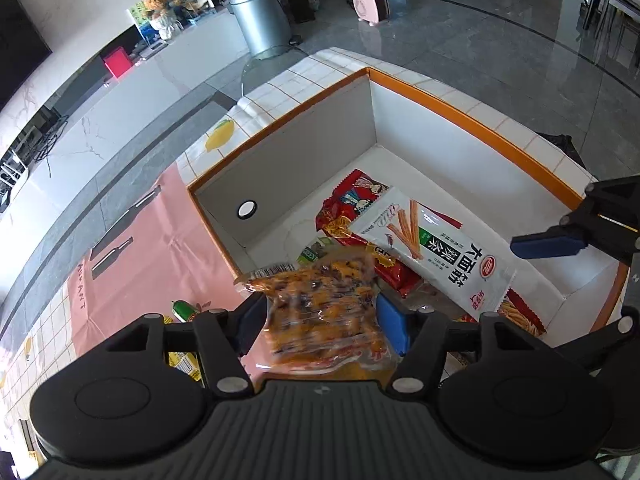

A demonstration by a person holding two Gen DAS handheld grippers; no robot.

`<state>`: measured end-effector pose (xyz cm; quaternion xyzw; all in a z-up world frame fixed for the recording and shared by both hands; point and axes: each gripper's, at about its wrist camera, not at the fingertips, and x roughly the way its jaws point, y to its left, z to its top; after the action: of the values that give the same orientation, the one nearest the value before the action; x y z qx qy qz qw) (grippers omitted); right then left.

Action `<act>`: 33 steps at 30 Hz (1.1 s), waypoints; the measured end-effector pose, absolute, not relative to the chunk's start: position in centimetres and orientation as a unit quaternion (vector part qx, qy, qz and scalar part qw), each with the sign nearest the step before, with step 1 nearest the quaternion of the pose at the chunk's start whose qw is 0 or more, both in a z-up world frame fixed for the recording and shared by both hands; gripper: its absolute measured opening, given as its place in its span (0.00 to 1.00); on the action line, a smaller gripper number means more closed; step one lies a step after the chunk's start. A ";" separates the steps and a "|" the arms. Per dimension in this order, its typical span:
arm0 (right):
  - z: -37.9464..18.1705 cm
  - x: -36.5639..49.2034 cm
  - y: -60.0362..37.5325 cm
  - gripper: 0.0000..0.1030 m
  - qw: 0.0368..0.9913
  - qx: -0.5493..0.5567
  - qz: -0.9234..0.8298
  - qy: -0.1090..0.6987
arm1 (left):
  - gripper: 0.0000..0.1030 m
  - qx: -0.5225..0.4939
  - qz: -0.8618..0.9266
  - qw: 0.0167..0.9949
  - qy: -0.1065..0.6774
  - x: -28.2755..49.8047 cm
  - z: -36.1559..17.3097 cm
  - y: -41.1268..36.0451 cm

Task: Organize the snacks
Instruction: 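Withdraw both tools from the orange box toward the remaining snacks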

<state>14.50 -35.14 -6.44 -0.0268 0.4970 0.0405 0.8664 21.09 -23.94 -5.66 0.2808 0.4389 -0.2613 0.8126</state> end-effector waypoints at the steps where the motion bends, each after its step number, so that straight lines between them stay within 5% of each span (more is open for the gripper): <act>1: -6.5 14.4 -35.1 0.61 0.866 -0.024 0.038 0.499 | 0.75 0.277 -0.260 0.813 0.441 21.0 -5.8 -23.8; 13: -4.0 12.8 -34.0 0.68 0.872 -0.020 0.017 0.488 | 0.81 0.191 -0.273 0.851 0.406 17.9 -1.2 -18.7; 33: 0.0 6.4 -19.9 0.71 0.938 0.077 0.023 0.338 | 0.82 -0.051 -0.140 0.930 0.337 13.9 2.2 3.4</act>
<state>6.44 -19.85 0.00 0.0767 0.3382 0.0227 0.9377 13.88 3.44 2.15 -0.0512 0.3369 -0.1401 0.9297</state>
